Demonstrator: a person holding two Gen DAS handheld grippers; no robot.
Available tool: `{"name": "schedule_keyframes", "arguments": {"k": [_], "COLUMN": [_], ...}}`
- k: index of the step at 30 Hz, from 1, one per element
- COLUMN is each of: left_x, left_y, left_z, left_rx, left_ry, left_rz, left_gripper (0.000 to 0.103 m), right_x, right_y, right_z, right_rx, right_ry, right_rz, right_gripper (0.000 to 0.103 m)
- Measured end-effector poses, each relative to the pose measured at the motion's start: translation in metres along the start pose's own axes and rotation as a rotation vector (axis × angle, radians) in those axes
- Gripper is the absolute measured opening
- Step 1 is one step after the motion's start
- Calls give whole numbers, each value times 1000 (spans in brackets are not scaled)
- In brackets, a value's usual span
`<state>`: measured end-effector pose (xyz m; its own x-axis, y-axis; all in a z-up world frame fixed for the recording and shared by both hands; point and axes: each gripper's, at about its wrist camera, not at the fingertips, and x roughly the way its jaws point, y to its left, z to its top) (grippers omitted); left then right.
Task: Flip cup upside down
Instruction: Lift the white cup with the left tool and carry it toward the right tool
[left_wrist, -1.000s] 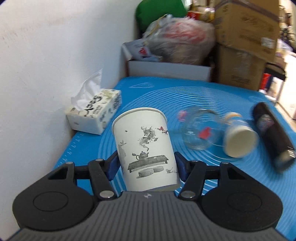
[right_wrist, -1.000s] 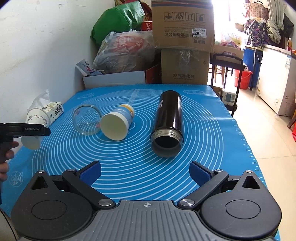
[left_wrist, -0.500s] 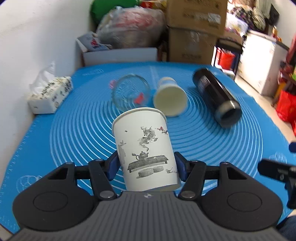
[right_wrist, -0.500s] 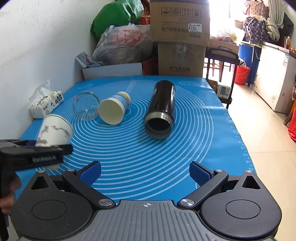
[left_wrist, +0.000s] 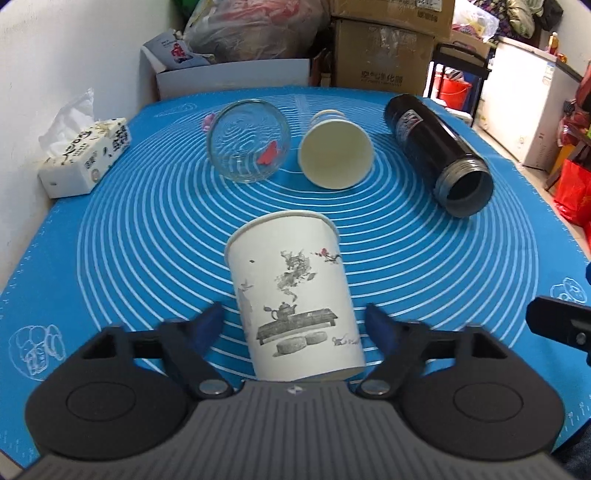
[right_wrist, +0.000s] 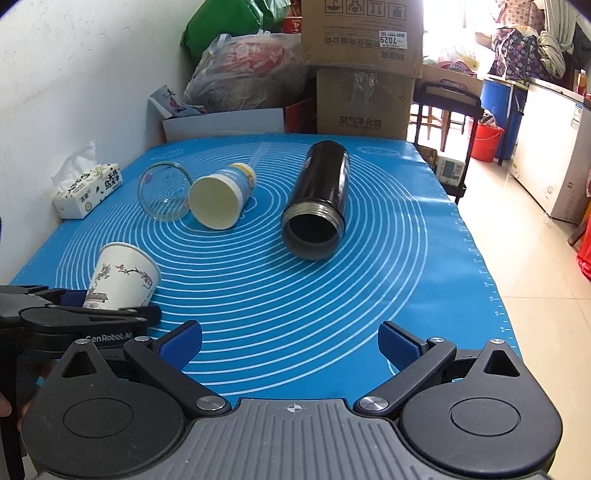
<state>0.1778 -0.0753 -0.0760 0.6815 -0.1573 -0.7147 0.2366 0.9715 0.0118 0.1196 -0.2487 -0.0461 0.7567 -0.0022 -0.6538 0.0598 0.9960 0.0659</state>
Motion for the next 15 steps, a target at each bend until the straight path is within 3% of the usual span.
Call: {"name": "schedule_keyframes", "arguments": {"k": [9,15], "left_x": [-3,-4], "left_y": [3,3], "left_z": [4,4], "left_rx": [6,18], "left_ry": [-13,-17], "left_rz": [15,-13], "left_gripper": [89,89], "right_x": [-2,-4], "right_y": [4,3], "right_z": [0,0], "right_rx": [-12,-11], "right_ry": [-11,-13], "right_rz": [16,17], "right_gripper": [103,103]}}
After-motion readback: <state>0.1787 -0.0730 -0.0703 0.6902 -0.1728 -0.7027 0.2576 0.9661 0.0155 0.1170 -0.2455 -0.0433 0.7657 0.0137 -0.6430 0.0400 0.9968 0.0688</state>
